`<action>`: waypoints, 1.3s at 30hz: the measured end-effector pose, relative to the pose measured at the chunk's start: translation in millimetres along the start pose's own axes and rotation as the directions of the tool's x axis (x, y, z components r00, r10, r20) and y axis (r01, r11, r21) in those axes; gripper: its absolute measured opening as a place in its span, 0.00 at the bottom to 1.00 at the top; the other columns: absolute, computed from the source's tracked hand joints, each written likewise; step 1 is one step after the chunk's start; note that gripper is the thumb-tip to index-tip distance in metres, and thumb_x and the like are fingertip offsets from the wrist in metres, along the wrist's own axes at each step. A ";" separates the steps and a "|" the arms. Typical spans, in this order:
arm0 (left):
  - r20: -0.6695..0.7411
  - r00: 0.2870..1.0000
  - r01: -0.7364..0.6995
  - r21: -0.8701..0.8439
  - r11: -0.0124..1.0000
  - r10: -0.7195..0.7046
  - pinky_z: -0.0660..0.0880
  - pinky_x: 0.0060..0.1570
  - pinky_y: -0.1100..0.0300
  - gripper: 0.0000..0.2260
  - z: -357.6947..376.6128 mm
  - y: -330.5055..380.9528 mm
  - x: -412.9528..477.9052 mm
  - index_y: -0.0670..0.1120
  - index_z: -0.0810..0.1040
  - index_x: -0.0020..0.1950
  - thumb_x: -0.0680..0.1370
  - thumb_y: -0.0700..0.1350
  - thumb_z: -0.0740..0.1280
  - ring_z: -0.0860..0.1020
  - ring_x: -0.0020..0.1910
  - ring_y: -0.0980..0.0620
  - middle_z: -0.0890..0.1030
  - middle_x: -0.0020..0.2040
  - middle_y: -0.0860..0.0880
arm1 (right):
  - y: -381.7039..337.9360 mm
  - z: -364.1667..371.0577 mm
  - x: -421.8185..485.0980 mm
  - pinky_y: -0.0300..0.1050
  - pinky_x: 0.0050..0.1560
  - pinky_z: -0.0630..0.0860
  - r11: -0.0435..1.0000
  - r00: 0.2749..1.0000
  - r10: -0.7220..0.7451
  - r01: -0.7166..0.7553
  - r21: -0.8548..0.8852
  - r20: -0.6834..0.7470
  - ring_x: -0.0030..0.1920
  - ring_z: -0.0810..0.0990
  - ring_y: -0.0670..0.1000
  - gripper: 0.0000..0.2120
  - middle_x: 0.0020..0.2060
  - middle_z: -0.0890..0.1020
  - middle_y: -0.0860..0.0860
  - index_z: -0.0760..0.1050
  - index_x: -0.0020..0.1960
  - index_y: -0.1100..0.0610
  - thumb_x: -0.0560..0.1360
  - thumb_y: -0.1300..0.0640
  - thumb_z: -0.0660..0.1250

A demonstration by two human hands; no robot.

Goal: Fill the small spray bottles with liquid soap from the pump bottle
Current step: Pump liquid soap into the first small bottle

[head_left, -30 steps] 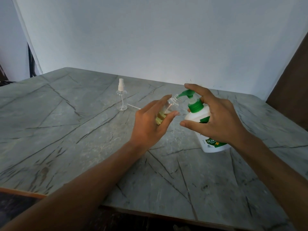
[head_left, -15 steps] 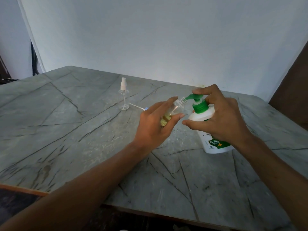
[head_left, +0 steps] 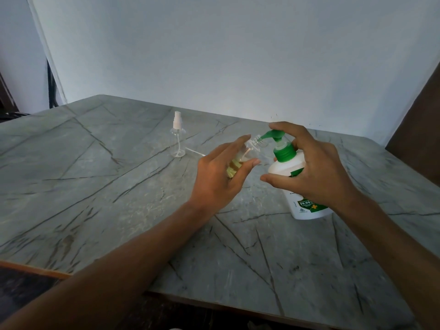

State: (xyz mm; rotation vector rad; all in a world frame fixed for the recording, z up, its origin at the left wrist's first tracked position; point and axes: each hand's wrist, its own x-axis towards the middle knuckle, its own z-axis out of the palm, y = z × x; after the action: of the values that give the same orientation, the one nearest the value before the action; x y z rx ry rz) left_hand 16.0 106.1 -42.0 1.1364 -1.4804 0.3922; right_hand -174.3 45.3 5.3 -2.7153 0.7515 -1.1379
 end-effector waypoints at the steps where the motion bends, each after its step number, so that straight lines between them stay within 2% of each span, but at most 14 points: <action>1: 0.001 1.000 0.000 0.001 1.000 0.000 0.70 0.47 0.78 0.20 0.1 -0.5 0.1 0.42 0.78 0.63 0.74 0.50 0.72 0.76 0.45 0.62 0.84 0.49 0.48 | -0.5 0.1 0.0 0.29 0.45 0.73 1.000 1.000 -0.004 0.004 -0.004 -0.007 0.44 0.79 0.42 0.41 0.52 0.78 0.38 0.64 0.70 0.41 0.62 0.41 0.79; 3: 0.006 1.000 -0.002 0.003 1.000 0.002 0.70 0.46 0.78 0.20 0.0 -0.8 0.3 0.42 0.78 0.63 0.75 0.50 0.71 0.75 0.46 0.63 0.83 0.49 0.47 | -2.5 -0.1 0.3 0.23 0.42 0.70 1.000 1.000 -0.002 0.002 0.004 -0.029 0.44 0.78 0.37 0.39 0.48 0.75 0.31 0.63 0.68 0.37 0.62 0.40 0.79; 6: 0.014 1.000 -0.010 -0.001 1.000 0.010 0.70 0.46 0.78 0.20 -0.4 -0.7 0.5 0.42 0.77 0.64 0.75 0.51 0.70 0.76 0.46 0.61 0.83 0.50 0.47 | -3.2 0.3 1.8 0.23 0.42 0.70 0.999 0.999 0.000 0.001 0.036 -0.050 0.43 0.78 0.35 0.39 0.44 0.73 0.30 0.63 0.66 0.37 0.61 0.42 0.80; 9: 0.014 1.000 -0.019 -0.017 1.000 0.020 0.73 0.44 0.73 0.20 -1.1 -2.1 0.7 0.41 0.78 0.63 0.75 0.50 0.71 0.79 0.45 0.56 0.83 0.49 0.47 | -1.7 0.7 2.8 0.26 0.40 0.72 0.998 0.999 0.009 -0.006 0.055 -0.050 0.41 0.79 0.40 0.38 0.42 0.76 0.33 0.65 0.64 0.37 0.61 0.43 0.81; 12: 0.019 0.999 -0.038 -0.024 0.999 0.039 0.75 0.44 0.68 0.20 -0.6 -3.1 -0.3 0.41 0.78 0.63 0.75 0.50 0.71 0.79 0.45 0.55 0.83 0.49 0.47 | -0.9 1.1 2.7 0.31 0.40 0.75 0.997 0.998 0.020 -0.015 0.074 -0.060 0.42 0.81 0.43 0.36 0.43 0.81 0.43 0.66 0.62 0.36 0.60 0.41 0.80; 14: 0.031 0.999 -0.043 -0.026 0.999 0.044 0.75 0.44 0.68 0.20 0.1 -3.5 -0.9 0.41 0.78 0.63 0.75 0.51 0.70 0.79 0.45 0.55 0.83 0.49 0.47 | -0.3 1.6 2.5 0.35 0.42 0.77 0.996 0.998 0.033 -0.027 0.088 -0.062 0.43 0.81 0.44 0.35 0.47 0.82 0.48 0.66 0.61 0.35 0.59 0.38 0.79; 17: 0.048 0.998 -0.030 -0.020 0.999 0.031 0.74 0.44 0.71 0.20 0.9 -3.5 -1.8 0.42 0.78 0.63 0.75 0.52 0.69 0.79 0.46 0.57 0.83 0.50 0.47 | 0.5 2.2 2.8 0.40 0.44 0.79 0.995 0.997 0.047 -0.041 0.095 -0.060 0.45 0.82 0.45 0.35 0.51 0.83 0.49 0.66 0.60 0.35 0.58 0.37 0.78; 23: 0.030 1.000 0.008 -0.015 1.000 -0.007 0.72 0.45 0.74 0.20 -0.5 -5.3 0.4 0.42 0.78 0.63 0.76 0.50 0.70 0.78 0.45 0.58 0.83 0.49 0.48 | 1.5 2.1 2.0 0.41 0.46 0.80 1.000 1.000 0.013 -0.013 -0.005 -0.015 0.43 0.82 0.45 0.39 0.51 0.82 0.43 0.63 0.69 0.37 0.63 0.37 0.77; 28: 0.029 1.000 -0.008 0.006 1.000 0.008 0.71 0.46 0.75 0.20 0.1 -6.4 0.9 0.41 0.77 0.64 0.76 0.50 0.70 0.78 0.45 0.58 0.83 0.49 0.47 | 2.3 1.7 0.1 0.45 0.46 0.82 0.998 1.000 -0.015 0.014 -0.057 -0.020 0.41 0.82 0.46 0.38 0.52 0.83 0.45 0.61 0.74 0.40 0.69 0.36 0.73; 31: 0.038 0.999 -0.008 0.009 1.000 0.008 0.72 0.46 0.74 0.20 -0.1 -7.4 0.9 0.41 0.77 0.64 0.76 0.50 0.70 0.78 0.45 0.57 0.83 0.49 0.47 | 0.5 0.1 0.5 0.47 0.48 0.82 0.999 1.000 -0.002 0.003 -0.051 0.009 0.43 0.83 0.46 0.40 0.53 0.83 0.45 0.60 0.74 0.38 0.67 0.36 0.73; 35: 0.037 0.999 -0.001 0.014 1.000 0.001 0.71 0.46 0.75 0.20 -0.9 -7.1 1.3 0.42 0.77 0.64 0.76 0.51 0.70 0.78 0.46 0.57 0.83 0.50 0.47 | -2.2 -0.3 1.7 0.44 0.47 0.81 0.999 0.999 0.024 -0.023 -0.025 0.038 0.43 0.82 0.45 0.42 0.50 0.82 0.44 0.61 0.71 0.35 0.61 0.34 0.75; 39: 0.029 1.000 -0.005 0.019 1.000 0.004 0.69 0.46 0.77 0.20 -1.0 -5.5 1.1 0.42 0.77 0.64 0.76 0.52 0.69 0.77 0.46 0.58 0.83 0.49 0.47 | -2.5 0.0 3.9 0.31 0.43 0.76 1.000 1.000 0.016 -0.017 0.020 0.022 0.43 0.80 0.42 0.39 0.48 0.80 0.40 0.62 0.66 0.33 0.61 0.37 0.77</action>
State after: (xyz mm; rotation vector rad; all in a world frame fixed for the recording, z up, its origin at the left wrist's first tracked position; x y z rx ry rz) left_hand 21.1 103.9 -42.7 1.1581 -1.5076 0.3949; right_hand -171.0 45.6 8.5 -2.6954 0.7538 -1.1045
